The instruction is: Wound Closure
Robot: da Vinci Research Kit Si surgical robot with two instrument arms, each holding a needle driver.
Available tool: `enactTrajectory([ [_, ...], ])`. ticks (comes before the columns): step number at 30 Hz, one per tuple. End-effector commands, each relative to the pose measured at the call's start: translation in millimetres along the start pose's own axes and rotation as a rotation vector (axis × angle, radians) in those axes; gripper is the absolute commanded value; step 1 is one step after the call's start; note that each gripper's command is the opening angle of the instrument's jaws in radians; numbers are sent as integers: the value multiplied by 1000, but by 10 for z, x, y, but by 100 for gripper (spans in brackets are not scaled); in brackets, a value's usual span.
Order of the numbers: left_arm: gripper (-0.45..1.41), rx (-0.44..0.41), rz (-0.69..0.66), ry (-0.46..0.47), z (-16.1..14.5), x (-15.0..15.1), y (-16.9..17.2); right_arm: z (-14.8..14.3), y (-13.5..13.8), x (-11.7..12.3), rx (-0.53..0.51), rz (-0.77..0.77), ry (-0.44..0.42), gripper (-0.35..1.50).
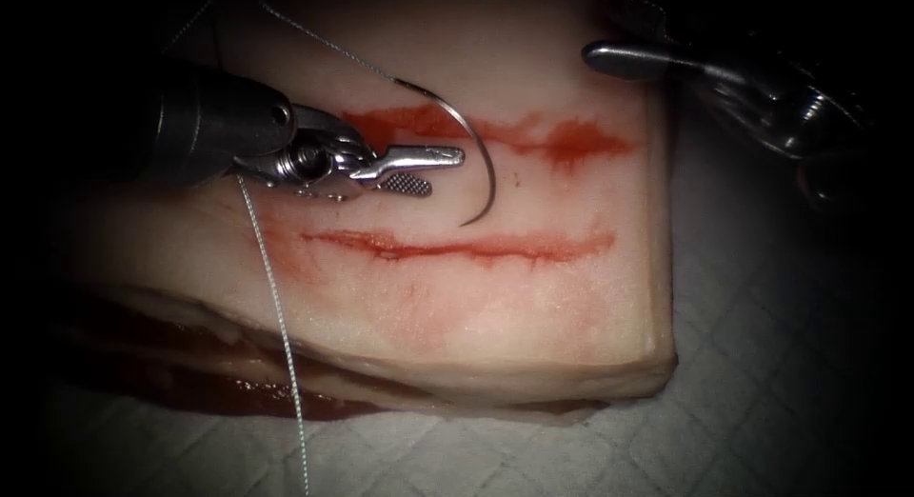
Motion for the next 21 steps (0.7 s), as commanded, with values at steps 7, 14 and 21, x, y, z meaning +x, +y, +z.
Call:
enactTrajectory([
  [7,51,-1,-26,11,28,4,11,11,1,3,-4,-1,-3,127],
  [14,39,0,-53,22,40,11,18,12,4,3,-7,0,-2,127],
  [21,16,1,-83,75,53,20,12,14,5,3,-5,0,-3,127],
])
